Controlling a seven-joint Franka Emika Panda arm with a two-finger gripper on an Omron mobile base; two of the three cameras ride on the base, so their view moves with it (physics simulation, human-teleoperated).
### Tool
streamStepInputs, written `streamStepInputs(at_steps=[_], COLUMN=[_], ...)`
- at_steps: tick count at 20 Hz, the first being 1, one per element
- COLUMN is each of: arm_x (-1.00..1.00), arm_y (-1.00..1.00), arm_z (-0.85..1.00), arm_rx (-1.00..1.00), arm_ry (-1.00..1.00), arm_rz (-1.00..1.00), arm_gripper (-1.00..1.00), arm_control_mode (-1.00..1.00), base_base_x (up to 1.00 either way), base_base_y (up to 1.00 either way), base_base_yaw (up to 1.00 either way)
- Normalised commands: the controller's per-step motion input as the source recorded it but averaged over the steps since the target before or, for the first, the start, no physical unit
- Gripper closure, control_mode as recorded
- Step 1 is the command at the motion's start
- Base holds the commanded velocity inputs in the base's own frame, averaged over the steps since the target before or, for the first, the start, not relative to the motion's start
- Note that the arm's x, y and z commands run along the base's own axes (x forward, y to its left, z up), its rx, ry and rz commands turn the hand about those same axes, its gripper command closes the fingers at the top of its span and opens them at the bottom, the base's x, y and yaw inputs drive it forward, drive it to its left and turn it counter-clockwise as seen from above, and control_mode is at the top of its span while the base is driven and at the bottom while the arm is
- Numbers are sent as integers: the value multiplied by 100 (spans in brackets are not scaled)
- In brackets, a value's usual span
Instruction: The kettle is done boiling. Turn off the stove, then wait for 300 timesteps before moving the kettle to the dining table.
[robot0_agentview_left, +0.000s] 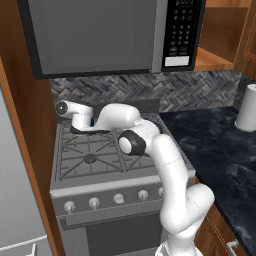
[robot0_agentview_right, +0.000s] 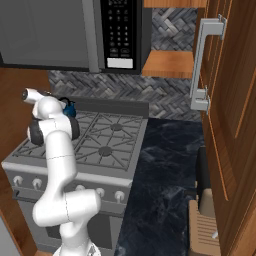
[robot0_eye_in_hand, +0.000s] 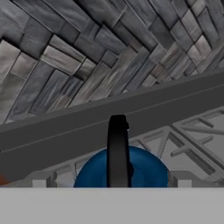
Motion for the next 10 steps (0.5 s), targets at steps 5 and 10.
streamStepInputs(at_steps=[5,10], arm_x=[18,11], arm_y=[0,0], arm_z=[-14,-13], arm_rx=[2,3], arm_ry=[0,0], arm_rz=[0,0], arm_gripper=[100,100], arm_control_mode=[-100,-100], base_base_x=[0,0], base_base_y=[0,0], base_base_yaw=[0,0])
